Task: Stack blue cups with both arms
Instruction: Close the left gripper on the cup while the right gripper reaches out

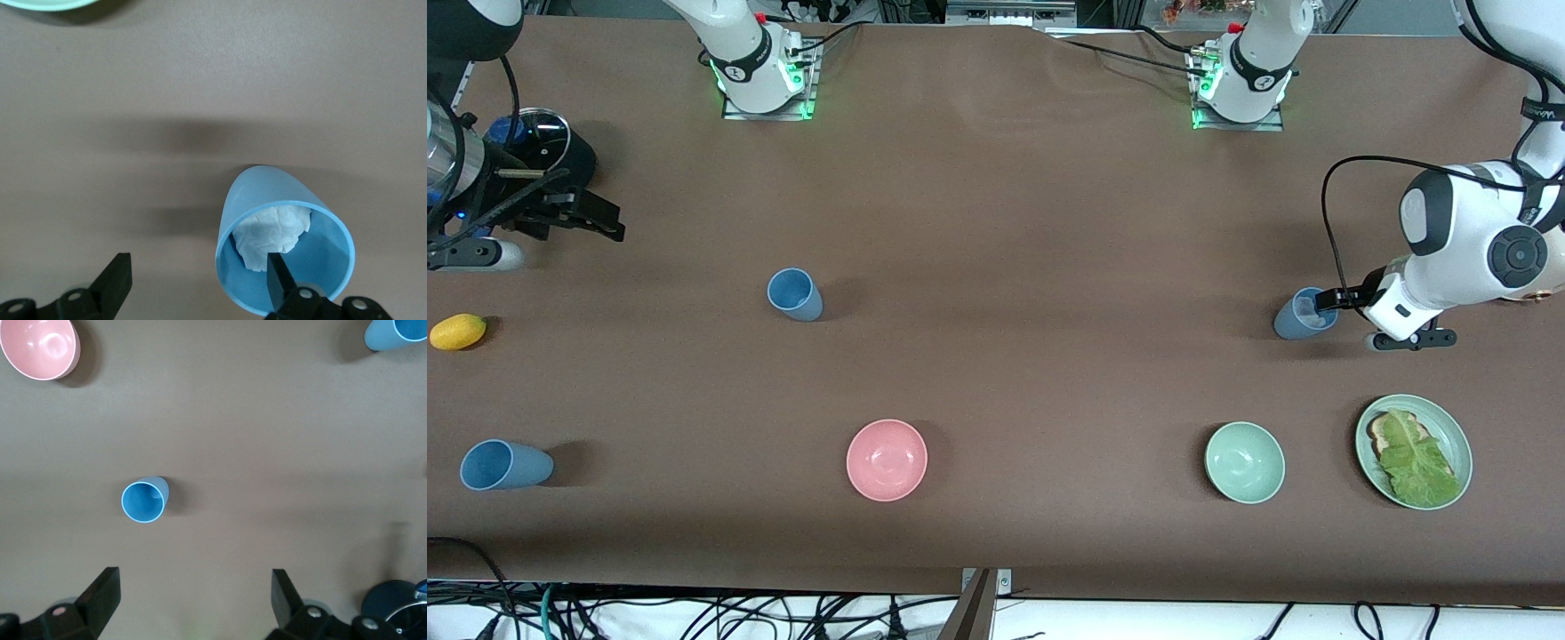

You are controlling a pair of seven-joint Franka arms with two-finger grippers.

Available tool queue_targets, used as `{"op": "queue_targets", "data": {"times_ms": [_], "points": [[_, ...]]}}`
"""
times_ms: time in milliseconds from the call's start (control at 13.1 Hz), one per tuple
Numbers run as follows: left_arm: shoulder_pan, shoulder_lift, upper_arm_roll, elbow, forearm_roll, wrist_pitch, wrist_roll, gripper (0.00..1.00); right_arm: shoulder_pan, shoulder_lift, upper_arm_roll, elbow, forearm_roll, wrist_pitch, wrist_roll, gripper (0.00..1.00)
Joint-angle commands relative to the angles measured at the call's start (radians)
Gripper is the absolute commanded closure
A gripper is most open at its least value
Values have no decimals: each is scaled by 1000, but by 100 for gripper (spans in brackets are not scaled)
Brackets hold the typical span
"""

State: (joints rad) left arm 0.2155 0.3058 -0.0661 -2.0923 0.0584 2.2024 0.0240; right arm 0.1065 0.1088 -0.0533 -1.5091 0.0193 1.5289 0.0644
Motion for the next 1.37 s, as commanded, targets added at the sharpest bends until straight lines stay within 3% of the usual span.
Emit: {"op": "queue_targets", "data": {"times_ms": [0,305,381,839,1067,1143,1296], "points": [[4,28,-9,26,8,11,7,34,-2,2,3,6,-5,-18,-12,0],[-5,50,-11,43,6,11,-4,95,-13,32,0,10,-4,-3,-14,0],[-5,62,-12,51,3,11,-6,100,-14,46,0,12,-4,-7,-15,0],[-7,61,-17,103,-17,-15,-12,100,1,94,4,7,-10,4,-17,0],[-24,59,-32,159,-93,-90,-35,100,18,107,6,15,-12,7,-15,0],[-39,56,-52,179,-109,-121,-58,100,25,107,6,15,-13,8,-17,0],[-62,59,-162,207,-155,-153,-200,100,27,109,4,7,-21,28,-17,0]]}}
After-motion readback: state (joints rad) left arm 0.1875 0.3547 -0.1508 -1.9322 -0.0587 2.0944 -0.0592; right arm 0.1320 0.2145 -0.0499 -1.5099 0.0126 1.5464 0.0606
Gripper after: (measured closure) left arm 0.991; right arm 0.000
